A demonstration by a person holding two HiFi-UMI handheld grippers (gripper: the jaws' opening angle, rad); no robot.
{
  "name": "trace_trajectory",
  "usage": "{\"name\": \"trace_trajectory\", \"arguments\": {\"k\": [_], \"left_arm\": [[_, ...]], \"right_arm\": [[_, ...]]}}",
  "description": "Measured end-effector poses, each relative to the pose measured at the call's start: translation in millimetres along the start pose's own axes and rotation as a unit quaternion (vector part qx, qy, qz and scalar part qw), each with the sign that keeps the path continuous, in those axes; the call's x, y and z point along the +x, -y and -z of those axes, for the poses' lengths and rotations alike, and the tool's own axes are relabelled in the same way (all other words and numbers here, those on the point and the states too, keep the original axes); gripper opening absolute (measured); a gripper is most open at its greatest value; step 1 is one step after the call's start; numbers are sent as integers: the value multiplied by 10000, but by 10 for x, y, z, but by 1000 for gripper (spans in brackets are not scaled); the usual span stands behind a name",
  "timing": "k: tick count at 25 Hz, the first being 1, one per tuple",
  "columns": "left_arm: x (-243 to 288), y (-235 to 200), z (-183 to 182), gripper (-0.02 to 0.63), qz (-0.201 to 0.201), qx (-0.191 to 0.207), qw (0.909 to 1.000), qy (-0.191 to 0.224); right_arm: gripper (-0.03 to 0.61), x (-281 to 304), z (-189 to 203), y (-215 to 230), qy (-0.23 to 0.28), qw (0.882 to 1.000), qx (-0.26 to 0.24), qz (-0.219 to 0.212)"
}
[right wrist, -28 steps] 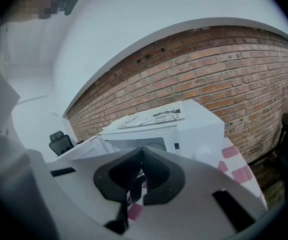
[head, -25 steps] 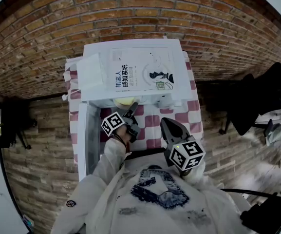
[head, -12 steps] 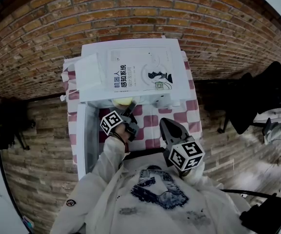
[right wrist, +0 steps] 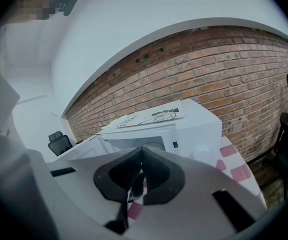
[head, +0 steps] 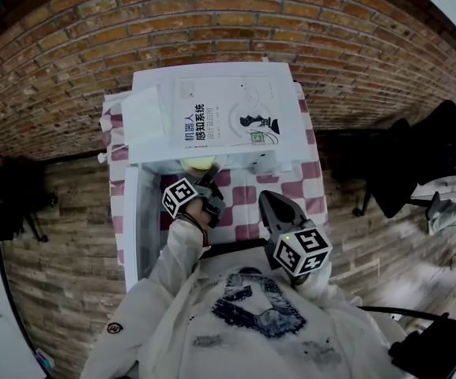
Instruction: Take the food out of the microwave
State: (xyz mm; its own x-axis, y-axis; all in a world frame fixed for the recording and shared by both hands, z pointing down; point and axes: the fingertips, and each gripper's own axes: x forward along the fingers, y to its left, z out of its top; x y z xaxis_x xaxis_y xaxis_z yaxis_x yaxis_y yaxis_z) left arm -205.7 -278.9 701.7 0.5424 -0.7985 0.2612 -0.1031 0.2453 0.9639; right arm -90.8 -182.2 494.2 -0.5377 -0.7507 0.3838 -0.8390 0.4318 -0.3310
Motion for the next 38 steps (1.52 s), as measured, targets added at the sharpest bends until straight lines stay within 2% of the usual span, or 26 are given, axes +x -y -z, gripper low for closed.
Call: {"name": "trace_trajectory", "arguments": {"k": [3, 25, 38], "left_arm": [[-1, 40, -12, 49, 146, -88, 9998, 60], [30, 42, -35, 18, 732, -672, 9942, 402], [-19, 117, 34, 17, 973, -854, 9881, 826]], "right_arm": [[14, -13, 0, 18, 8, 10000, 11, 11], [14, -68, 16, 173, -122, 9999, 27, -72], [14, -155, -78, 392, -186, 9993, -17, -311]]}}
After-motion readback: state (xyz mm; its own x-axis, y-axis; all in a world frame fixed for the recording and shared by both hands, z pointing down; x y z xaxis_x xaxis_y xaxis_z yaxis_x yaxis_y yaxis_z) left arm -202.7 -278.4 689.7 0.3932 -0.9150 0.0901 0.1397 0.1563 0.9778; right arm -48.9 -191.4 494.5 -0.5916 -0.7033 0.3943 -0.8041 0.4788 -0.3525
